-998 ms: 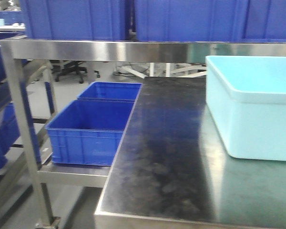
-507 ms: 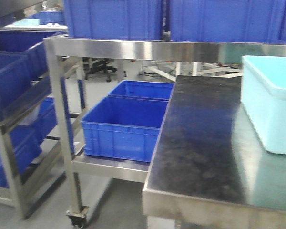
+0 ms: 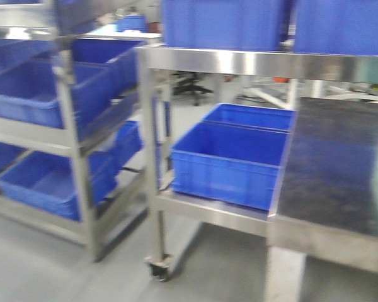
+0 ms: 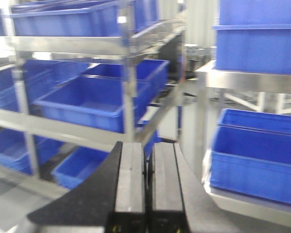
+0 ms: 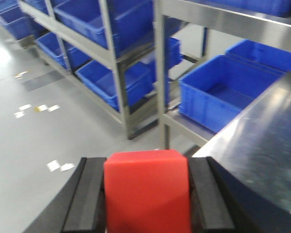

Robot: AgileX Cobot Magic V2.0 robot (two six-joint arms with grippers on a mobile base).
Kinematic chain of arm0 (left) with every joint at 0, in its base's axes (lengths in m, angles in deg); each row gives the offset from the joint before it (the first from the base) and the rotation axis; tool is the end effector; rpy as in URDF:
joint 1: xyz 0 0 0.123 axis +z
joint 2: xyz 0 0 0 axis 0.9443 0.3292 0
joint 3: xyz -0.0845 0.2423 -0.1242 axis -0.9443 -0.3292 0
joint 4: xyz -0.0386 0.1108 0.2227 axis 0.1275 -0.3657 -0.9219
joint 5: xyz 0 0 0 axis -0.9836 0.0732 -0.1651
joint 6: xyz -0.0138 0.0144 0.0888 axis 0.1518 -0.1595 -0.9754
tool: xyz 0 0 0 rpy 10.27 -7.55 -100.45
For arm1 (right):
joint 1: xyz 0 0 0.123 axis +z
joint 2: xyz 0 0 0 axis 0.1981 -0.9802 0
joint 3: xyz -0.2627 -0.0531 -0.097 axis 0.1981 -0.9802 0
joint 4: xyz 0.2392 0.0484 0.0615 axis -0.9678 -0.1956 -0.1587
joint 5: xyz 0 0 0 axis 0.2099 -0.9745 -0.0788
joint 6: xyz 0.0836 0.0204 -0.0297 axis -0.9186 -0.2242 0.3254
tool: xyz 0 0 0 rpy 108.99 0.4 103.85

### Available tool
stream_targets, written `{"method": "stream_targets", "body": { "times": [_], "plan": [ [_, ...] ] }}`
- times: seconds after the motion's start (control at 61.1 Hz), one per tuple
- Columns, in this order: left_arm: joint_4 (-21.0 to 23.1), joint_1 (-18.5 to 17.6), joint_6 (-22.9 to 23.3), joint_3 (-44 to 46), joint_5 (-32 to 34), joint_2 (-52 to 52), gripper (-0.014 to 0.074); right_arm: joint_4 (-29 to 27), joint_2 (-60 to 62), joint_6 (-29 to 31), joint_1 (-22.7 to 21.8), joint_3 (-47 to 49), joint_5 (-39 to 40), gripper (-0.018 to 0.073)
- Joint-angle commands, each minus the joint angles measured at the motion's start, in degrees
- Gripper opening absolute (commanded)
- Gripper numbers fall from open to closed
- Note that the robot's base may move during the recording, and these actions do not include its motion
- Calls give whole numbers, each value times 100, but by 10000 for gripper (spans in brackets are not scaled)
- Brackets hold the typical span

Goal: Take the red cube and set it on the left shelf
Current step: 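Drive the base away from the table, keeping the cube in the right gripper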

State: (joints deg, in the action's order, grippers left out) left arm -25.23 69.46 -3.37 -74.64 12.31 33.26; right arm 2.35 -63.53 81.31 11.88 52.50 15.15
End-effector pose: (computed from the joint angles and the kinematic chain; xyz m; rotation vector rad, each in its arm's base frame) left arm 0.0560 -0.0013 0.2107 -0.0014 1.4856 -0.0389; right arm 0.1218 0.0534 0.3098 -0.2895 1.8241 0.3626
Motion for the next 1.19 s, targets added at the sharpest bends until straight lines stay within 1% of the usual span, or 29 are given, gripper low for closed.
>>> {"method": "stream_targets", "body": {
  "times": [0.0, 1.178],
  "plan": [
    [0, 11, -1, -141, 495, -82, 102, 50, 6, 13, -22, 168, 485, 56],
    [0, 11, -1, -141, 495, -82, 102, 50, 6, 13, -22, 168, 486, 56]
  ]
}}
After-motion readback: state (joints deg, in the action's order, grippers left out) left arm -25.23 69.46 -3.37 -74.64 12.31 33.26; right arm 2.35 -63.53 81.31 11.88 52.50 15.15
